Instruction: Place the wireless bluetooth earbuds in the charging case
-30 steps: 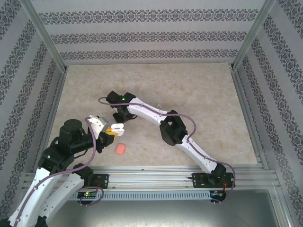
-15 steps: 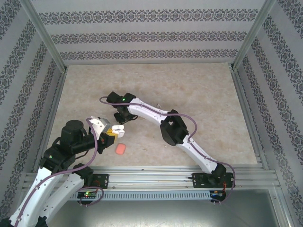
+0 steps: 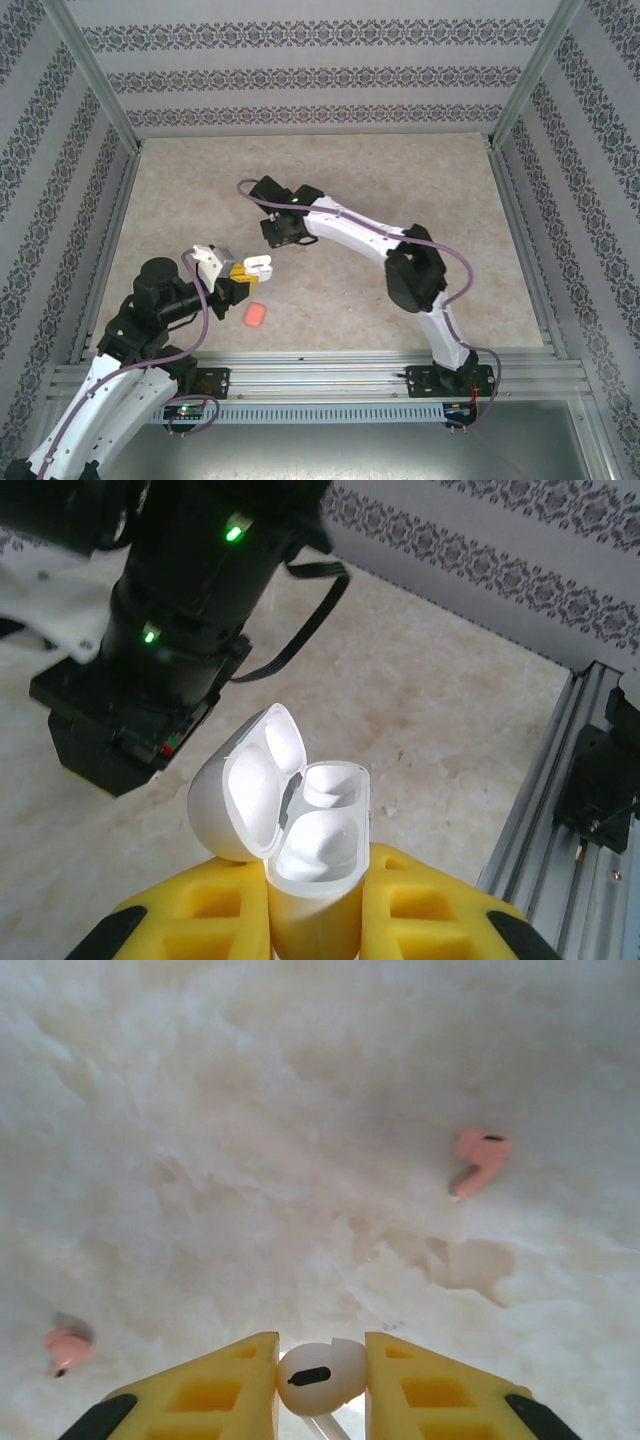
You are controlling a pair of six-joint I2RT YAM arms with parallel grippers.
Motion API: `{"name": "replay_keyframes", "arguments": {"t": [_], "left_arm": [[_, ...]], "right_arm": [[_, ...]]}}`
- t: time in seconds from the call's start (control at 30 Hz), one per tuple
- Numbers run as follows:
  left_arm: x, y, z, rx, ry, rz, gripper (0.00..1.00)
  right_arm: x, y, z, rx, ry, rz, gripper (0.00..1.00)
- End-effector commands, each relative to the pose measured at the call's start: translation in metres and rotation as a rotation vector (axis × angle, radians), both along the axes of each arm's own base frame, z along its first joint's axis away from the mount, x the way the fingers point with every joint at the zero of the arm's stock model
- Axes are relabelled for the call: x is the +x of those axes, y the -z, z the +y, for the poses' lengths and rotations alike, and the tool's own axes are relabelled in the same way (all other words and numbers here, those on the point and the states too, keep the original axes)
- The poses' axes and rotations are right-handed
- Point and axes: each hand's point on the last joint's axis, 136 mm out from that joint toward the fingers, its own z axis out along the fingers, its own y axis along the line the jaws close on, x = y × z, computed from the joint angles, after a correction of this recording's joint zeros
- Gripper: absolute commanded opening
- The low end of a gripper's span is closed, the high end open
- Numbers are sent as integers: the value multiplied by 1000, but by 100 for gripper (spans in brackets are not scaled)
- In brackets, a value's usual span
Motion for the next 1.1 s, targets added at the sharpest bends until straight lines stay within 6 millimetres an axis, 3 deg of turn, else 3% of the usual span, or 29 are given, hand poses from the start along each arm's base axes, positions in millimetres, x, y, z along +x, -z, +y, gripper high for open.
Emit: {"name": "replay_keyframes", "arguments": {"t": [0.0, 0.37, 0.57, 0.7, 0.83, 1.07], "left_arm": [[12, -28, -12, -86, 36, -130, 0], [73, -61, -30, -101, -21, -316, 0], [95, -77, -41, -83, -93, -394, 0], [105, -86, -51, -101, -147, -438, 0], [109, -92, -64, -108, -173, -478, 0], [118, -98, -76, -138, -211, -489, 0]], "right_arm": [[13, -49, -16, 84, 83, -120, 24], [-8, -160, -84, 218, 179, -375, 25], [-26, -216, -107, 381, 235, -470, 26], [-35, -237, -108, 507, 255, -507, 26], [-44, -251, -96, 619, 238, -515, 27], [-50, -257, -73, 729, 214, -502, 27]]}}
